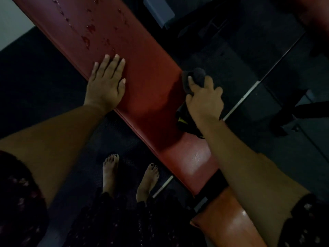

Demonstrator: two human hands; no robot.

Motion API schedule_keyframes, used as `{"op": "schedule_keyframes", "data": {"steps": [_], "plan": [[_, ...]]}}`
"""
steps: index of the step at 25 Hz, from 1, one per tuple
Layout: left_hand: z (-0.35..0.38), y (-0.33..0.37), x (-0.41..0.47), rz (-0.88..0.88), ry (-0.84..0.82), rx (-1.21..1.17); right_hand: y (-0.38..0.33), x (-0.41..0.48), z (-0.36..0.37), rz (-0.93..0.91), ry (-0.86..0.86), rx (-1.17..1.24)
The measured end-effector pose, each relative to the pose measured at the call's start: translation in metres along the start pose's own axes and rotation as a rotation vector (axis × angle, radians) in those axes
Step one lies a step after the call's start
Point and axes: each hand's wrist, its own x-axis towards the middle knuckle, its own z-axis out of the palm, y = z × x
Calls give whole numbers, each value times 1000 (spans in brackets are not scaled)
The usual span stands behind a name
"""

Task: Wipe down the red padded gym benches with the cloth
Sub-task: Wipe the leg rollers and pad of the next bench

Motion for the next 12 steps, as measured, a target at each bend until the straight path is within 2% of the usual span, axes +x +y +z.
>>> {"op": "schedule_keyframes", "data": {"steps": [3,7,10,12], "plan": [[0,-3,0,11,-11,2,-33,-48,14,-275,-16,-122],[3,-1,-1,9,8,0,-61,-115,49,-548,106,-174],[1,-3,-2,11,-23,-28,-80,-106,48,-745,109,-186],[-4,-4,2,5,-82,-58,-93,-71,33,-746,34,-179]]}}
